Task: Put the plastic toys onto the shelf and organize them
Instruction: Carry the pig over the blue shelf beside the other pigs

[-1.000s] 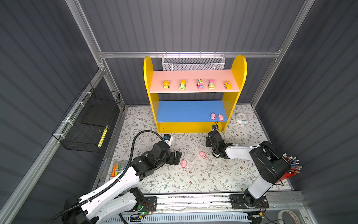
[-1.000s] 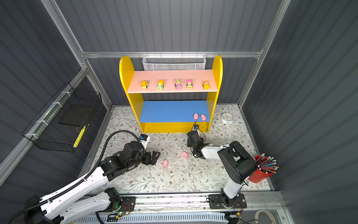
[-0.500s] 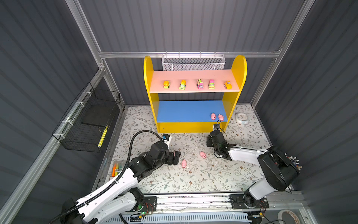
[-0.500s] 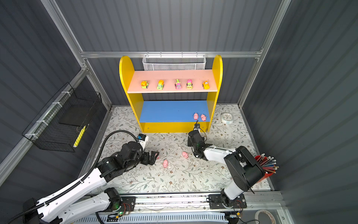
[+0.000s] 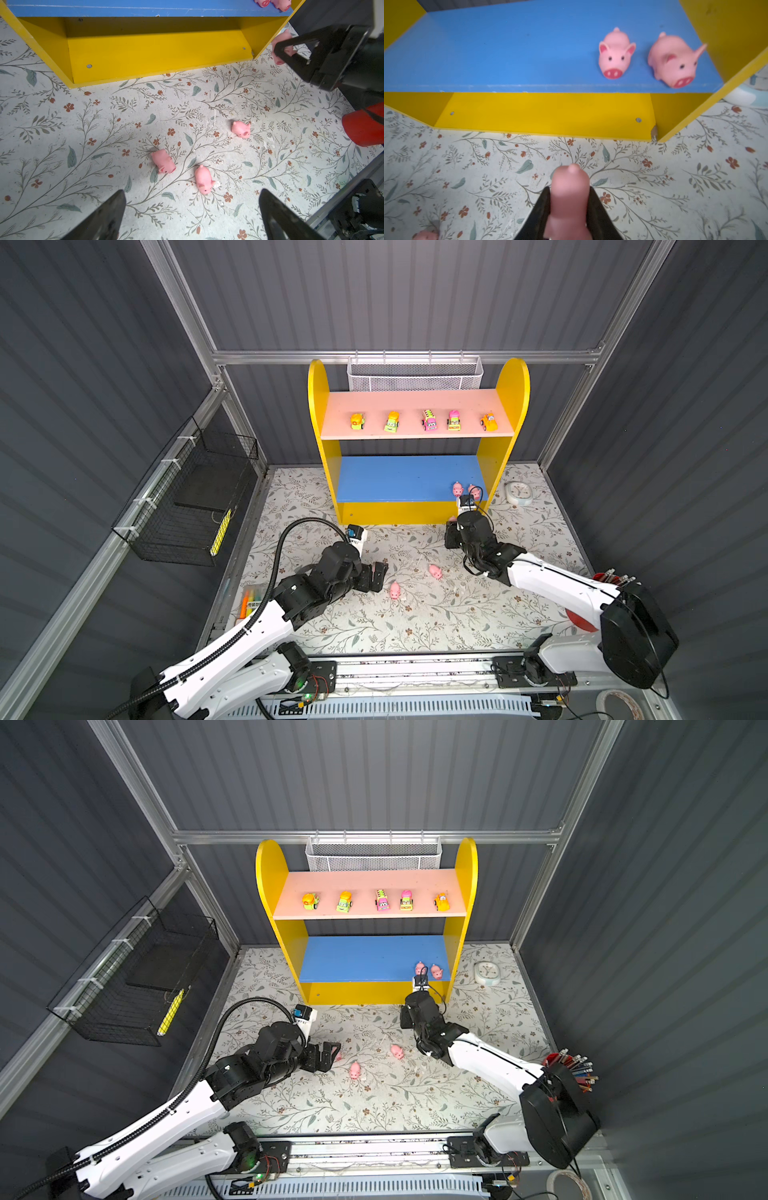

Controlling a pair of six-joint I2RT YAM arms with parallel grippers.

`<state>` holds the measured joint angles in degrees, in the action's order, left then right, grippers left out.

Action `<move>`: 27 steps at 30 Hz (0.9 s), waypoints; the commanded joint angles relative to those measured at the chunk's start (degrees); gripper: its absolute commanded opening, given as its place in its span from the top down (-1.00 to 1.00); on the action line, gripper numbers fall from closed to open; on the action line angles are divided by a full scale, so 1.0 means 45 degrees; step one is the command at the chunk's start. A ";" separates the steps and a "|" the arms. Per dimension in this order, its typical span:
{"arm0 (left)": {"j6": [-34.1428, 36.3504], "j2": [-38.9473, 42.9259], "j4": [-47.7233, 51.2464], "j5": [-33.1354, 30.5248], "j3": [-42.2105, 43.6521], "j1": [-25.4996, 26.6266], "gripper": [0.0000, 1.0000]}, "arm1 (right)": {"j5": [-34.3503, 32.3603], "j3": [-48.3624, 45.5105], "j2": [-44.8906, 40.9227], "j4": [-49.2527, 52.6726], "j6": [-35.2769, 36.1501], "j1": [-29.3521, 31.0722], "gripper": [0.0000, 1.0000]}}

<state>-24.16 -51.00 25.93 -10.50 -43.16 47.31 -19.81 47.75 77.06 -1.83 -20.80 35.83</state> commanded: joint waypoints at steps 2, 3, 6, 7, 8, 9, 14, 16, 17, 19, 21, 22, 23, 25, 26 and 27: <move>0.0038 0.0045 0.0158 0.0032 -0.0536 0.0064 -0.99 | 0.0387 0.1360 -0.0096 0.1765 0.0718 0.0046 0.40; 0.0054 0.0045 0.0190 0.0048 -0.0574 0.0067 -0.99 | 0.0452 0.1711 -0.0020 0.1976 0.0842 0.0045 0.41; 0.0114 -0.0042 0.0239 0.0017 -0.0715 0.0055 -0.99 | 0.0630 0.2417 0.0251 0.2233 0.1244 0.0035 0.41; 0.0129 -0.0085 0.0270 -0.0013 -0.0780 0.0061 -0.99 | 0.0652 0.2616 0.0382 0.2278 0.1329 0.0015 0.40; 0.0169 -0.0139 0.0258 -0.0041 -0.0834 0.0060 -0.99 | 0.0711 0.2860 0.0572 0.2360 0.1412 -0.0013 0.40; 0.0192 -0.0194 0.0266 -0.0038 -0.0926 0.0064 -0.99 | 0.0821 0.3140 0.0776 0.2480 0.1471 -0.0093 0.40; 0.0347 -0.0582 0.0261 -0.0113 -0.1250 0.0063 -0.99 | 0.1283 0.4072 0.1745 0.2534 0.1631 -0.0456 0.40; 0.0423 -0.0797 0.0240 -0.0163 -0.1363 0.0042 -1.00 | 0.1384 0.4373 0.2073 0.2493 0.1643 -0.0611 0.41; 0.0445 -0.0896 0.0219 -0.0176 -0.1411 0.0042 -0.99 | 0.1504 0.4518 0.2250 0.2478 0.1651 -0.0701 0.41; 0.0504 -0.1053 0.0210 -0.0237 -0.1500 0.0051 -0.99 | 0.1561 0.4811 0.2543 0.2454 0.1721 -0.0841 0.40; 0.0562 -0.1172 0.0190 -0.0312 -0.1619 0.0031 -0.99 | 0.1689 0.5124 0.2819 0.2433 0.1788 -0.0986 0.40; 0.0582 -0.1216 0.0172 -0.0329 -0.1658 0.0018 -0.99 | 0.1764 0.5264 0.2965 0.2481 0.1777 -0.1076 0.40; 0.0602 -0.1280 0.0191 -0.0370 -0.1730 0.0020 -0.99 | 0.1832 0.5443 0.3145 0.2514 0.1819 -0.1172 0.40; 0.0662 -0.1375 0.0179 -0.0425 -0.1810 -0.0007 -0.99 | 0.1911 0.5757 0.3476 0.2585 0.1829 -0.1326 0.40; 0.0664 -0.1434 0.0192 -0.0439 -0.1834 -0.0016 -0.99 | 0.1984 0.5879 0.3601 0.2577 0.1829 -0.1422 0.40; 0.0675 -0.1470 0.0177 -0.0459 -0.1882 -0.0024 -0.99 | 0.2071 0.5977 0.3748 0.2573 0.1814 -0.1495 0.40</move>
<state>-22.48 -57.17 26.11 -11.57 -49.30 47.31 -11.84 72.53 92.66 8.82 -13.23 30.00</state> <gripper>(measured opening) 0.997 0.301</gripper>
